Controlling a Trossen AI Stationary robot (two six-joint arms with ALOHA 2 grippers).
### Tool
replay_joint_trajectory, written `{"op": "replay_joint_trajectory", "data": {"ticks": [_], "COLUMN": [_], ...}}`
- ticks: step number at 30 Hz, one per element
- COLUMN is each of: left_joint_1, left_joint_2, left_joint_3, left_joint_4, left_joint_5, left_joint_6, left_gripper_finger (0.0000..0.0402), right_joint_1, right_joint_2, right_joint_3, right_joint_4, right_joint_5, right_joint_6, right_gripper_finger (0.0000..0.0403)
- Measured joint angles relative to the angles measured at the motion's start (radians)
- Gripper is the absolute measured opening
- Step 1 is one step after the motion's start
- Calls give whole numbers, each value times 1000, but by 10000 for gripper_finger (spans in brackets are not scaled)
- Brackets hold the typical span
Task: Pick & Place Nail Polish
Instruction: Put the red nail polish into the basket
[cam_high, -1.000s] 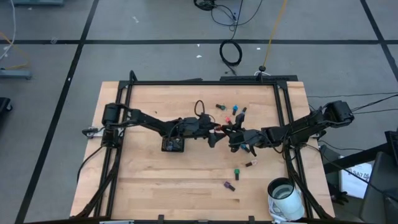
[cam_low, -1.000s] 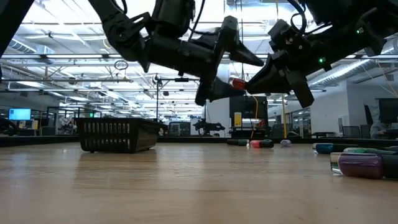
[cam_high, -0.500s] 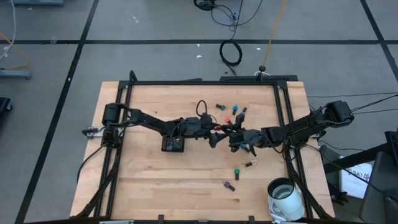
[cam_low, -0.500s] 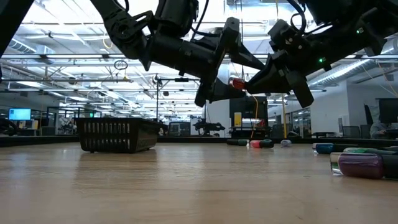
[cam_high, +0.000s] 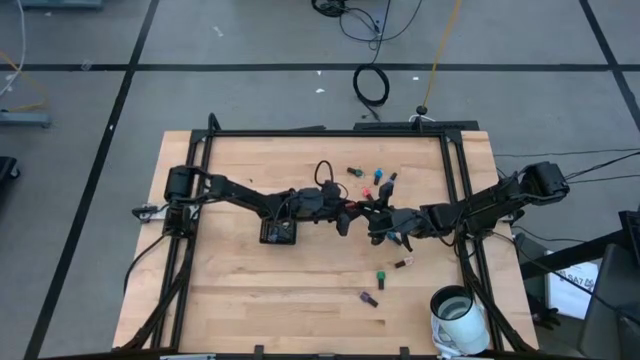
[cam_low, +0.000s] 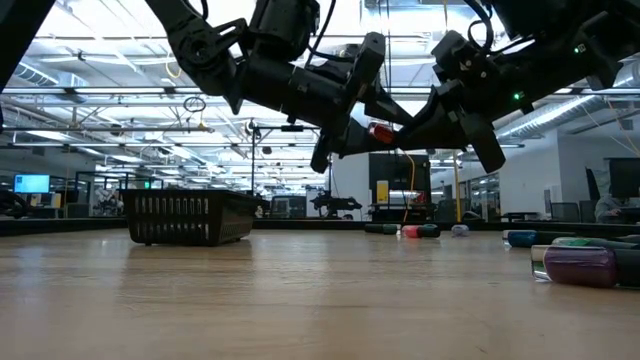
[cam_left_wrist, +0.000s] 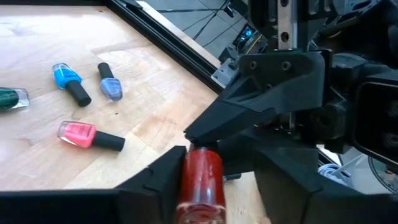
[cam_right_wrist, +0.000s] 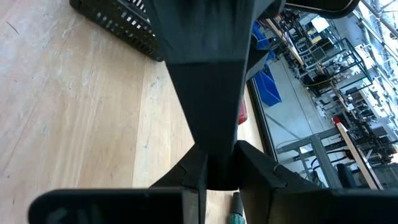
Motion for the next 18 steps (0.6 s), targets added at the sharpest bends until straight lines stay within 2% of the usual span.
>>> {"op": "replay_joint_trajectory", "data": {"ticks": [18], "left_joint_1": [6], "left_joint_2": [0], "left_joint_3": [-1], "left_joint_4": [-6], "left_joint_5": [-23], "left_joint_6": [10], "left_gripper_finger": [53], "right_joint_1": [0], "right_joint_2": [0], "right_joint_3": [0], "right_joint_4": [0], "right_joint_5": [-2], "right_joint_6": [3], "right_gripper_finger": [48]}}
